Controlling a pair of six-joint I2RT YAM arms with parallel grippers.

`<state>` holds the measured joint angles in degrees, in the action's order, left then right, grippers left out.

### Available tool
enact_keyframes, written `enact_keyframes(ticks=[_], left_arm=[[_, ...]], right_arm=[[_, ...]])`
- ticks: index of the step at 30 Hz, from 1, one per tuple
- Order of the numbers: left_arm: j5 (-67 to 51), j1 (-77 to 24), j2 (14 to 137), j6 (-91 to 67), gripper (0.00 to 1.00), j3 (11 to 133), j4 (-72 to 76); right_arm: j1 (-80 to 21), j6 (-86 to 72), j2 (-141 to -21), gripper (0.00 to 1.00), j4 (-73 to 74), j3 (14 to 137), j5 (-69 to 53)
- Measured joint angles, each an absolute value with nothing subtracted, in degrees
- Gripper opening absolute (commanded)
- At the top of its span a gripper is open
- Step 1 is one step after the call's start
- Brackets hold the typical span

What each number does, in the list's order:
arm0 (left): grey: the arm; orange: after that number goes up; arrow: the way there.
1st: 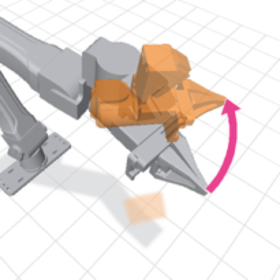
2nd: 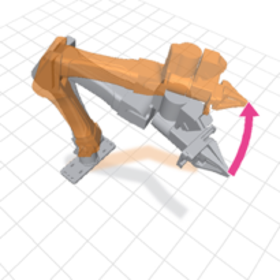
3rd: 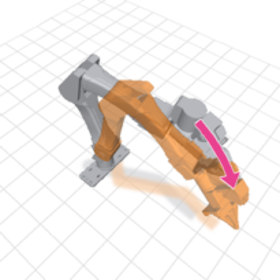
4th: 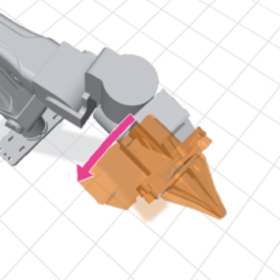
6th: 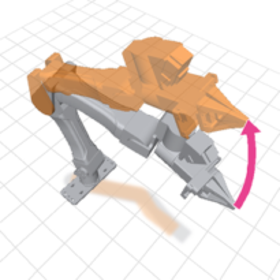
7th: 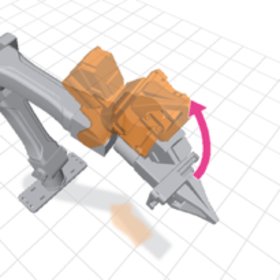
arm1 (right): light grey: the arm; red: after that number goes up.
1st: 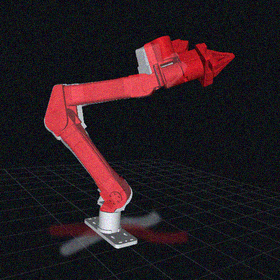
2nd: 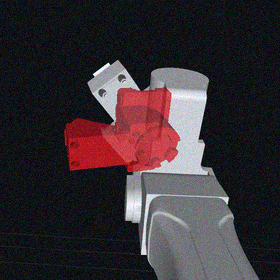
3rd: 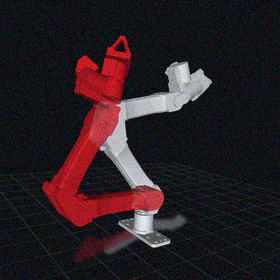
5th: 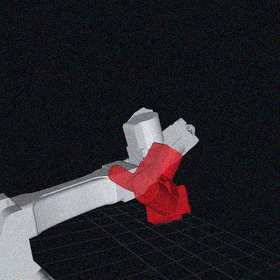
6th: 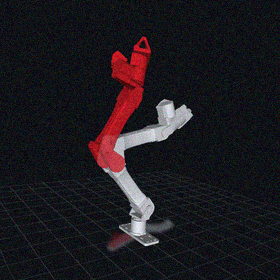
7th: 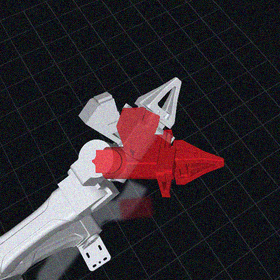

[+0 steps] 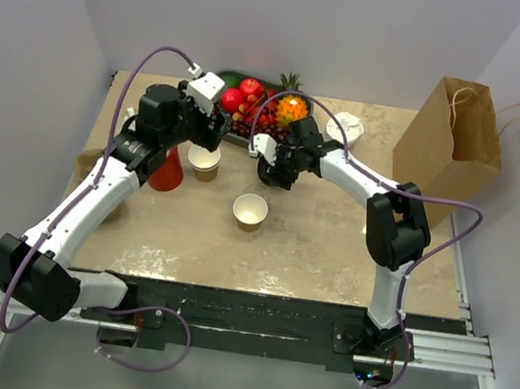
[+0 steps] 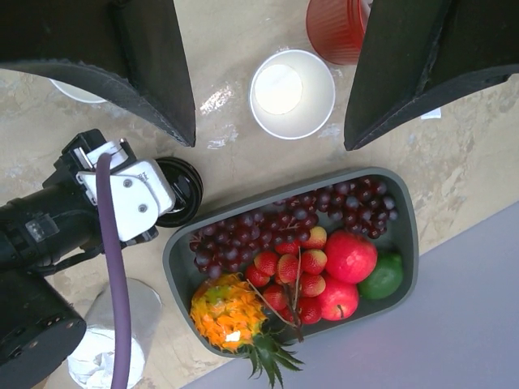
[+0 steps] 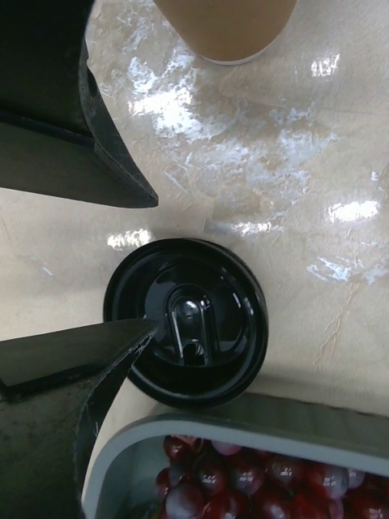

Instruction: Pack the takeout coffee

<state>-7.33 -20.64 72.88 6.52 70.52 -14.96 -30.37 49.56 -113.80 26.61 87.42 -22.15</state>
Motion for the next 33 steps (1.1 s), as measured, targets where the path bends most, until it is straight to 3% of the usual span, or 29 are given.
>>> enact_keyframes(ticks=[33], left_arm=[[-9.1, -20.3, 73.3, 6.4, 0.78, 70.5, -14.2]], right_arm=[[-32.5, 48.9, -118.5, 0.27, 26.5, 90.5, -22.0]])
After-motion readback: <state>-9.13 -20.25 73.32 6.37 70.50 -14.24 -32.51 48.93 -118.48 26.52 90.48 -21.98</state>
